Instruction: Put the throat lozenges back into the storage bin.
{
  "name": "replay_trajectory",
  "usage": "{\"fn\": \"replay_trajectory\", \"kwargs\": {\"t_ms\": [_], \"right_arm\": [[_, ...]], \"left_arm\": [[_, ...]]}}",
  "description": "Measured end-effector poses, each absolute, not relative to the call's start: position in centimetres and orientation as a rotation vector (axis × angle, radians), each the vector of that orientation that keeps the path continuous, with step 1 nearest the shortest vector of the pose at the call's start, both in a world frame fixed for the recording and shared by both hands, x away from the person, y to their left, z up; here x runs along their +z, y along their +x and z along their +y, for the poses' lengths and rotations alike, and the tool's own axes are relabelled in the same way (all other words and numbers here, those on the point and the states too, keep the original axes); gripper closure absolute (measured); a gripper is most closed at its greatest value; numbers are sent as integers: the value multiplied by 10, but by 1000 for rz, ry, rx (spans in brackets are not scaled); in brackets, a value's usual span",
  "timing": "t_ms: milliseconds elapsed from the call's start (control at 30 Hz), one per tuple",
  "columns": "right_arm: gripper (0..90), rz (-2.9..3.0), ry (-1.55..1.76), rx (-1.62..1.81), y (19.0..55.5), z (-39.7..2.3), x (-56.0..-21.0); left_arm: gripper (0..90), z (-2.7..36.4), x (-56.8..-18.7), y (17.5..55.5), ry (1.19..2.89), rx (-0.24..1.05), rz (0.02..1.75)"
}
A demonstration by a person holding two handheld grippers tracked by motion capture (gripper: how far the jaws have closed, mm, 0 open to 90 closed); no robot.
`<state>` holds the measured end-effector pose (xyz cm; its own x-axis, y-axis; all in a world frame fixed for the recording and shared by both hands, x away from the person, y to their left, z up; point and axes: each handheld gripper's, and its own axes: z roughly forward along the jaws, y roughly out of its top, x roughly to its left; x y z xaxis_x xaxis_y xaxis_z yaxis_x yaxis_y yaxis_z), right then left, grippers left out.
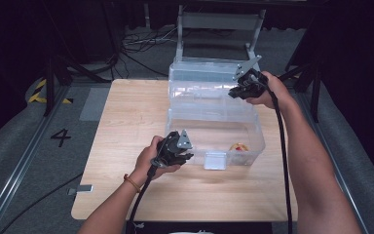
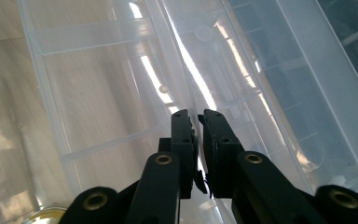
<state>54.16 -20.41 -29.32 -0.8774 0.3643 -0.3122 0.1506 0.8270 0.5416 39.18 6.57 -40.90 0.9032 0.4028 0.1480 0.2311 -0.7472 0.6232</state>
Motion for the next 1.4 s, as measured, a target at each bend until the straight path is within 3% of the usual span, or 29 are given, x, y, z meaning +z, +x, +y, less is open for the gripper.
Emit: {"fn": "replay_trajectory", "kwargs": {"t_ms": [1400], "right_arm": [[862,2615,293,864,496,-217,-288]], "left_arm": [[678,65,-411,393,2439,368,419]]}}
